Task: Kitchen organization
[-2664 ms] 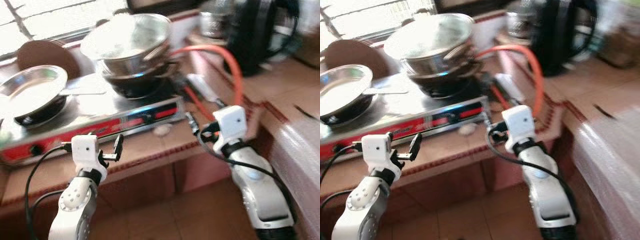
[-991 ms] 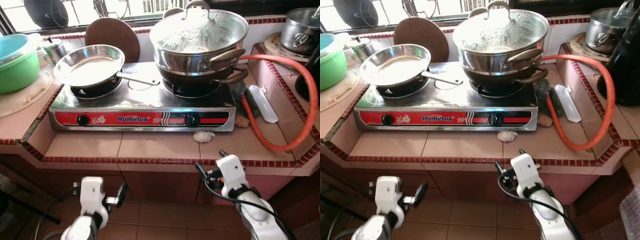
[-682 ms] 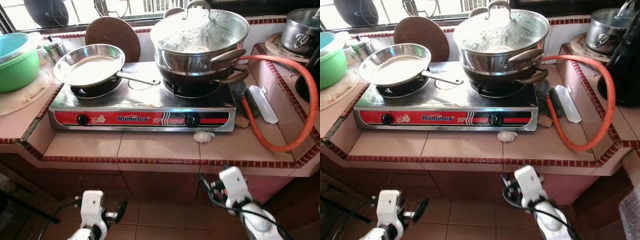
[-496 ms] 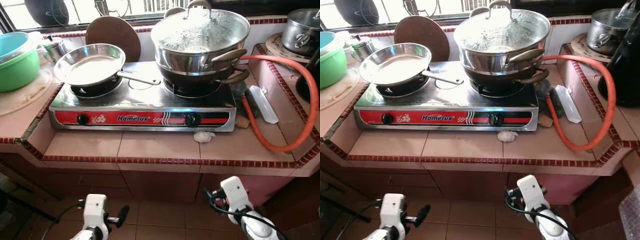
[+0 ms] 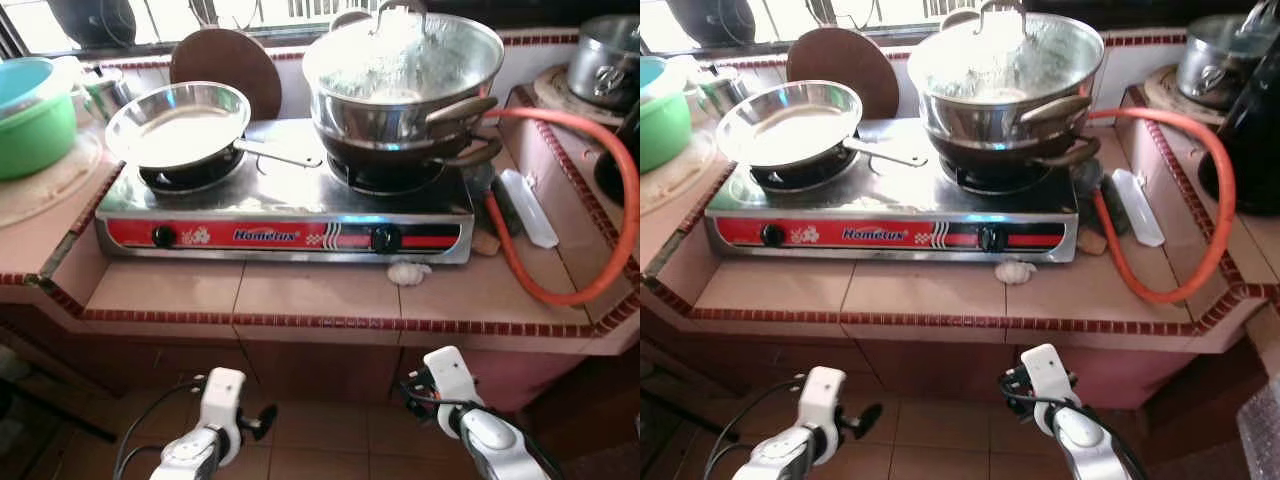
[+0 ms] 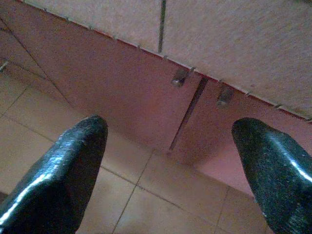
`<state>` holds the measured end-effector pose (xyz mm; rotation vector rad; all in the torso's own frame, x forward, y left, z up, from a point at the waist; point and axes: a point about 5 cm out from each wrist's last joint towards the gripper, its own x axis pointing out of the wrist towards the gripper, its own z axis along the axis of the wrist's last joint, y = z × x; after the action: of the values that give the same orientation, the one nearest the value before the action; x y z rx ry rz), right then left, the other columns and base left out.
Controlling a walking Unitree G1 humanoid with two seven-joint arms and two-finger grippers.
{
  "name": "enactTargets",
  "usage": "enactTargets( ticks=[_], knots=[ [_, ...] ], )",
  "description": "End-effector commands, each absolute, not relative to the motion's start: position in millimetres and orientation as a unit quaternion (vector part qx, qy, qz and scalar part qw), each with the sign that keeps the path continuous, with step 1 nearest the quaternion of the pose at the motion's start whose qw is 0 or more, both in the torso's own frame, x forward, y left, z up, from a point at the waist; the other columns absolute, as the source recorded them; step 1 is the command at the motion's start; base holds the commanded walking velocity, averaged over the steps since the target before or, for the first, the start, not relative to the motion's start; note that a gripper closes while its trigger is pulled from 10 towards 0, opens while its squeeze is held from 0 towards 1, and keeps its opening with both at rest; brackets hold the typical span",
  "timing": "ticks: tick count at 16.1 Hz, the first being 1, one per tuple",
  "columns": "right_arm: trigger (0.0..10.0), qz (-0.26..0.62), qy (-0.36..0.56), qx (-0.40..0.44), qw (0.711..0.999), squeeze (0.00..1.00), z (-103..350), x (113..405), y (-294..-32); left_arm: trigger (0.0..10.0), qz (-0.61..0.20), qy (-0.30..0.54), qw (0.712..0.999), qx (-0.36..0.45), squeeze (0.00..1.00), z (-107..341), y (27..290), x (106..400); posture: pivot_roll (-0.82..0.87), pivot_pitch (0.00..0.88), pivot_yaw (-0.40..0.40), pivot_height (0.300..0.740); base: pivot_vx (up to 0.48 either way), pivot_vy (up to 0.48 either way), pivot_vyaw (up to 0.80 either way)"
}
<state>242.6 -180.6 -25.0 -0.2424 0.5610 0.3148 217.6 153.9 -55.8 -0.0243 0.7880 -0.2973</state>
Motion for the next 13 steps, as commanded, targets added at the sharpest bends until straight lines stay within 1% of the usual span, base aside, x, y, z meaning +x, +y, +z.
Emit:
enactTargets(
  ticks=[1,3,4,6,8,11,13],
  knots=[
    [10.0,0.162,0.299,-0.124,0.932,0.00,-34.1,239.4,-175.9,10.0,-0.144,0.403,0.903,0.021,0.00,-62.0,156.2,214.9,-0.20,0.087,0.074,0.740,0.000,0.000,0.00],
    [10.0,0.160,0.322,-0.126,0.925,0.00,-40.7,238.9,-174.6,10.0,-0.143,0.422,0.895,0.016,0.00,-65.1,154.0,214.8,-0.20,0.083,0.075,0.740,0.000,0.000,0.00],
    [10.0,0.157,0.342,-0.127,0.918,0.00,-45.8,237.0,-173.4,10.0,-0.131,0.433,0.892,0.012,0.00,-66.9,156.7,213.9,-0.20,0.080,0.077,0.740,0.000,0.000,0.00],
    [10.0,0.136,0.358,-0.103,0.918,0.00,-48.0,237.9,-173.6,10.0,-0.110,0.452,0.885,0.013,0.00,-72.3,163.2,206.6,-0.20,0.076,0.078,0.740,0.000,0.000,0.00],
    [10.0,0.130,0.378,-0.101,0.911,0.00,-52.4,235.0,-172.4,10.0,-0.078,0.468,0.880,0.010,0.00,-76.8,171.5,199.6,-0.20,0.068,0.083,0.740,0.000,0.000,0.00],
    [10.0,0.121,0.418,-0.099,0.895,0.00,-62.2,223.3,-174.8,10.0,-0.059,0.485,0.872,0.013,0.00,-80.9,181.4,191.1,-0.19,0.056,0.079,0.740,0.000,0.000,0.00],
    [10.0,0.120,0.439,-0.117,0.883,0.00,-68.7,212.8,-179.3,10.0,-0.055,0.482,0.874,0.007,0.00,-81.7,184.0,188.5,-0.19,0.046,0.075,0.740,0.000,0.000,0.00]
  ],
)
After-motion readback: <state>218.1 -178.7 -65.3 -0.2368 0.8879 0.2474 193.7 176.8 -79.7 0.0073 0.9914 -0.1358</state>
